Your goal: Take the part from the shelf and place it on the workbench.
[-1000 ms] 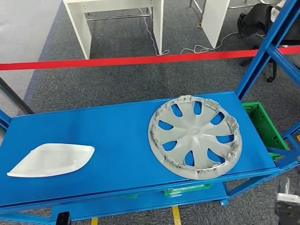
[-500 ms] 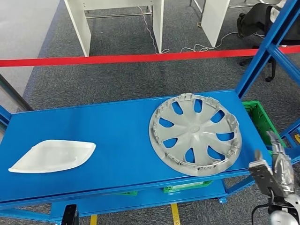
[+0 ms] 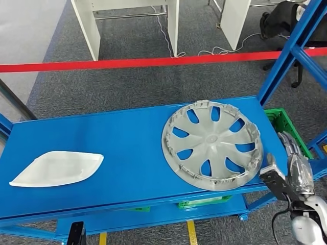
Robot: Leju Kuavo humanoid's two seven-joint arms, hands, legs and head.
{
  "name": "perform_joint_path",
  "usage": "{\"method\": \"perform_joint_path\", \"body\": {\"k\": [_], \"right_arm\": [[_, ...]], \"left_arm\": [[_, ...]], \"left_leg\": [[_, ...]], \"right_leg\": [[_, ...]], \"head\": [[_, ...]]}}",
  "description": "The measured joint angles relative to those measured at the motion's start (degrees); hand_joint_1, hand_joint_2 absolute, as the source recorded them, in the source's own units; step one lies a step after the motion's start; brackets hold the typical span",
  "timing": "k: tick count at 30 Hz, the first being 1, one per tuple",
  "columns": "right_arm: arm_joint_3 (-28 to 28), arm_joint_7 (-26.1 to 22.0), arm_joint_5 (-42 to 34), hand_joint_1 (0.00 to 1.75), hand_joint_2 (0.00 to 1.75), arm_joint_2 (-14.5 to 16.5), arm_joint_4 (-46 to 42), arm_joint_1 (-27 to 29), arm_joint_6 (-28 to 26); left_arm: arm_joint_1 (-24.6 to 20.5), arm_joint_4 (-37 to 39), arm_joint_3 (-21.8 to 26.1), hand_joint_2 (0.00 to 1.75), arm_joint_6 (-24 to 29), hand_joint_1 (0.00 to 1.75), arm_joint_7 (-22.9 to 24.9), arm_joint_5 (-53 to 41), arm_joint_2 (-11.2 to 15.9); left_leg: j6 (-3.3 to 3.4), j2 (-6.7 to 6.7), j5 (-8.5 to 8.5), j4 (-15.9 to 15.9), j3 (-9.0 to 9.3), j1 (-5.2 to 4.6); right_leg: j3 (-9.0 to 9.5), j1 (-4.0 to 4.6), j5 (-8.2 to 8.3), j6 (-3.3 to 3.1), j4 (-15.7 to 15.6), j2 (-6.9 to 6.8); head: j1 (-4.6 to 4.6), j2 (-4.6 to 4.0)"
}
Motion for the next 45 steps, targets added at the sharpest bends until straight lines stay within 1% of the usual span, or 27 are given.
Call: {"method": "perform_joint_path", "body": {"k": [2, 3, 6, 7, 8, 9, 11, 12, 14, 17, 19, 21, 22, 23, 24, 26, 28, 31, 33, 36, 37, 38, 39, 40, 42, 43, 45], "right_arm": [[0.6, 0.1, 0.5, 0.0, 0.0, -0.3, 0.2, -0.5, 0.2], [1.1, 0.1, 0.9, 0.0, 0.0, -0.6, 0.3, -1.0, 0.4], [2.6, 0.5, 1.4, 0.0, 0.0, -1.3, 0.6, -2.8, 1.1], [2.9, 0.6, 1.5, 0.0, 0.0, -1.5, 0.7, -3.0, 1.2], [3.2, 0.7, 1.5, 0.0, 0.0, -1.6, 0.8, -3.2, 1.2], [3.4, 0.7, 1.6, 0.0, 0.0, -1.7, 0.9, -3.4, 1.3], [3.8, 0.7, 1.6, 0.0, 0.0, -1.9, 1.0, -3.8, 1.2], [3.9, 0.7, 1.6, 0.0, 0.0, -1.9, 1.0, -4.0, 1.2], [4.1, 0.7, 1.7, 0.0, 0.0, -2.1, 1.1, -4.2, 1.3], [4.8, 0.7, 2.1, 0.0, 0.0, -2.4, 1.3, -5.0, 1.8], [5.7, 0.8, 2.4, 0.0, 0.0, -2.8, 2.0, -6.7, 2.6], [7.1, 1.0, 2.4, 0.0, 0.0, -3.0, 3.3, -8.8, 3.4], [8.0, 1.1, 2.4, 0.0, 0.0, -3.0, 4.1, -9.8, 3.7], [8.8, 1.2, 2.4, 0.0, 0.0, -3.0, 4.9, -10.7, 4.0], [9.6, 1.3, 2.3, 0.0, 0.0, -2.9, 5.7, -11.7, 4.1], [10.9, 1.3, 2.2, 0.0, 0.0, -2.9, 6.7, -13.7, 4.2], [11.8, 1.4, 2.1, 0.0, 0.0, -2.9, 7.5, -15.2, 4.3], [12.9, 1.5, 2.0, 0.0, 0.0, -2.8, 8.4, -16.0, 4.3], [13.7, 1.5, 1.9, 0.0, 0.0, -2.7, 9.0, -16.9, 4.3], [15.6, 1.6, 1.8, 0.0, 0.0, -1.9, 10.6, -19.2, 4.4], [16.4, 1.7, 1.8, 0.0, 0.0, -1.4, 11.4, -19.9, 4.5], [17.3, 1.9, 2.0, 0.0, 0.0, -0.8, 12.3, -20.7, 4.5], [18.2, 2.1, 2.3, 0.0, 0.0, -0.2, 13.3, -21.6, 4.5], [19.2, 2.4, 2.8, 0.0, 0.0, 0.4, 14.2, -22.6, 4.5], [21.2, 2.9, 3.6, 0.0, 0.0, 1.6, 15.8, -24.6, 4.4], [22.1, 3.1, 4.0, 0.0, 0.0, 2.0, 16.5, -25.6, 4.4], [23.7, 3.5, 4.4, 0.0, 0.0, 3.0, 18.0, -27.2, 4.4]], "left_arm": [[0.0, 0.0, 0.0, 0.0, -0.1, 0.0, 0.1, -0.4, 0.0], [-0.1, 0.0, 0.0, 0.0, -0.1, 0.0, 0.2, -0.7, 0.0], [-0.3, 0.0, 0.0, 0.0, -0.2, 0.0, 0.5, -1.1, -0.1], [-0.3, 0.0, 0.0, 0.0, -0.2, 0.0, 0.6, -1.1, -0.2], [-0.2, 0.0, 0.0, 0.0, -0.2, 0.0, 0.7, -1.1, -0.2], [-0.2, 0.0, 0.0, 0.0, -0.2, 0.0, 0.8, -1.1, -0.3], [-0.3, 0.0, 0.0, 0.0, -0.3, 0.0, 0.8, -1.1, -0.3], [-0.3, 0.0, 0.0, 0.0, -0.3, 0.0, 0.8, -1.1, -0.3], [-0.4, 0.0, 0.0, 0.0, -0.3, 0.0, 0.8, -1.2, -0.2], [-0.4, 0.0, 0.0, 0.0, -0.4, 0.0, 0.9, -1.6, -0.3], [-0.7, 0.0, 0.0, 0.0, -0.5, 0.0, 1.2, -2.1, -0.3], [-0.9, 0.0, 0.0, 0.0, -0.5, 0.0, 1.6, -2.5, -0.4], [-1.0, 0.0, 0.0, 0.0, -0.5, 0.0, 1.8, -2.7, -0.5], [-1.0, 0.0, -0.1, 0.0, -0.5, 0.0, 2.0, -2.9, -0.6], [-1.1, 0.0, -0.1, 0.0, -0.5, 0.0, 2.1, -3.1, -0.6], [-1.3, 0.0, -0.1, 0.0, -0.5, 0.0, 2.1, -3.4, -0.8], [-1.6, 0.0, -0.1, 0.0, -0.5, 0.0, 2.1, -3.5, -0.8], [-1.6, 0.0, -0.1, 0.0, -0.5, 0.0, 2.2, -3.6, -0.8], [-1.7, 0.0, -0.1, 0.0, -0.5, 0.0, 2.3, -3.9, -0.8], [-1.9, 0.0, -0.3, 0.0, -0.5, 0.0, 2.8, -4.6, -0.9], [-1.9, 0.0, -0.4, 0.0, -0.5, 0.0, 3.0, -4.9, -0.9], [-1.9, 0.0, -0.6, 0.0, -0.6, 0.0, 3.2, -5.2, -1.0], [-2.0, 0.0, -0.7, 0.0, -0.6, 0.0, 3.4, -5.6, -1.1], [-2.0, 0.0, -0.8, 0.0, -0.6, 0.0, 3.6, -5.9, -1.2], [-2.3, 0.0, -1.1, 0.0, -0.7, 0.0, 4.0, -6.5, -1.2], [-2.5, 0.0, -1.2, 0.0, -0.7, 0.0, 4.1, -6.8, -1.3], [-2.8, 0.0, -1.5, 0.0, -0.7, 0.0, 4.4, -7.3, -1.4]], "left_leg": [[-0.5, -0.02, -0.86, 1.0, -0.4, 0.07], [-0.78, -0.03, -2.09, 2.9, -1.16, 0.13], [-1.25, -0.03, -7.04, 13.4, -5.86, 0.26], [-1.2, -0.03, -7.57, 15.8, -6.99, 0.26], [-1.03, -0.03, -6.96, 16.1, -7.2, 0.24], [-0.74, -0.04, -5.38, 14.3, -6.4, 0.21], [0.19, -0.09, -1.43, 6.9, -2.99, -0.04], [0.57, -0.1, -0.33, 3.6, -1.48, -0.19], [0.88, -0.11, -0.05, 0.7, -0.3, -0.42], [1.2, -0.07, 0.39, -0.5, -0.19, -0.2], [1.57, 0.05, 0.86, -1.1, -0.1, 0.04], [1.72, 0.17, 0.94, -1.1, -0.22, -0.01], [1.73, 0.2, 0.95, -1.1, -0.23, -0.03], [1.72, 0.2, 0.95, -1.0, -0.23, -0.03], [1.71, 0.19, 0.95, -1.0, -0.21, -0.01], [1.51, 0.11, 0.83, -0.7, -0.2, -0.02], [1.05, -0.06, 0.71, -0.3, -0.51, -0.21], [0.37, -0.21, 0.79, 0.0, -0.98, -0.32], [-0.23, -0.23, -0.28, 1.3, -1.46, -0.23], [-1.09, -0.24, -5.18, 11.0, -5.73, 0.04], [-1.2, -0.24, -6.35, 14.6, -7.42, 0.1], [-1.21, -0.24, -6.44, 16.4, -8.37, 0.13], [-1.12, -0.24, -5.44, 16.0, -8.36, 0.13], [-0.94, -0.24, -3.53, 13.6, -7.36, 0.13], [-0.35, -0.24, 0.47, 5.9, -4.01, -0.01], [-0.11, -0.23, 1.45, 2.8, -2.71, -0.1], [0.16, -0.25, 1.52, 0.4, -1.89, -0.31]], "right_leg": [[-0.07, -0.11, 0.16, -0.58, 0.0, 0.02], [-0.05, -0.2, 0.23, -0.88, -0.1, 0.01], [-0.11, -0.11, 0.26, -1.34, -0.1, -0.03], [-0.1, -0.03, 0.25, -1.37, -0.1, -0.06], [-0.08, 0.06, 0.24, -1.39, -0.1, -0.07], [-0.02, 0.15, 0.24, -1.39, -0.1, -0.06], [0.11, 0.36, 0.23, -1.37, -0.1, -0.02], [0.07, 0.46, 0.21, -1.3, -0.1, 0.0], [-0.18, 0.54, 0.32, -0.94, -0.1, -0.05], [-0.72, 0.43, 0.02, -0.06, 0.1, -0.14], [-2.71, 0.39, -2.42, 0.46, 3.9, -0.13], [-6.18, 0.37, -5.72, 0.89, 11.5, -0.14], [-7.56, 0.35, -6.49, 1.05, 14.4, -0.14], [-8.05, 0.33, -6.2, 1.16, 15.4, -0.16], [-7.41, 0.29, -4.82, 1.22, 14.0, -0.17], [-3.83, 0.16, -1.03, 1.22, 6.7, -0.22], [-0.77, 0.18, 0.54, 0.82, 0.9, -0.17], [-0.26, 0.32, 0.37, -0.2, -0.2, -0.09], [-0.23, 0.14, 0.52, -0.89, -0.3, -0.1], [-0.2, 0.03, 0.62, -1.57, -0.4, -0.12], [-0.2, 0.04, 0.61, -1.61, -0.4, -0.11], [-0.19, 0.06, 0.6, -1.63, -0.3, -0.07], [-0.16, 0.07, 0.59, -1.64, -0.3, 0.0], [-0.1, 0.09, 0.58, -1.63, -0.3, 0.09], [0.01, 0.21, 0.52, -1.52, -0.3, 0.2], [-0.09, 0.3, 0.51, -1.38, -0.3, 0.21], [-0.44, 0.43, 0.59, -0.94, -0.3, 0.16]], "head": [[-0.1, -0.01], [-0.18, -0.01], [-0.38, -0.01], [-0.38, -0.01], [-0.37, -0.01], [-0.37, -0.01], [-0.34, -0.01], [-0.33, -0.01], [-0.29, -0.01], [-0.27, -0.01], [-0.12, -0.01], [-0.02, -0.01], [-0.04, -0.01], [-0.03, -0.01], [-0.03, -0.01], [-0.03, -0.01], [-0.05, -0.01], [-0.08, -0.01], [-0.17, -0.01], [-0.39, -0.01], [-0.37, -0.01], [-0.38, -0.01], [-0.38, -0.01], [-0.39, -0.01], [-0.38, -0.01], [-0.36, -0.01], [-0.31, -0.01]]}}
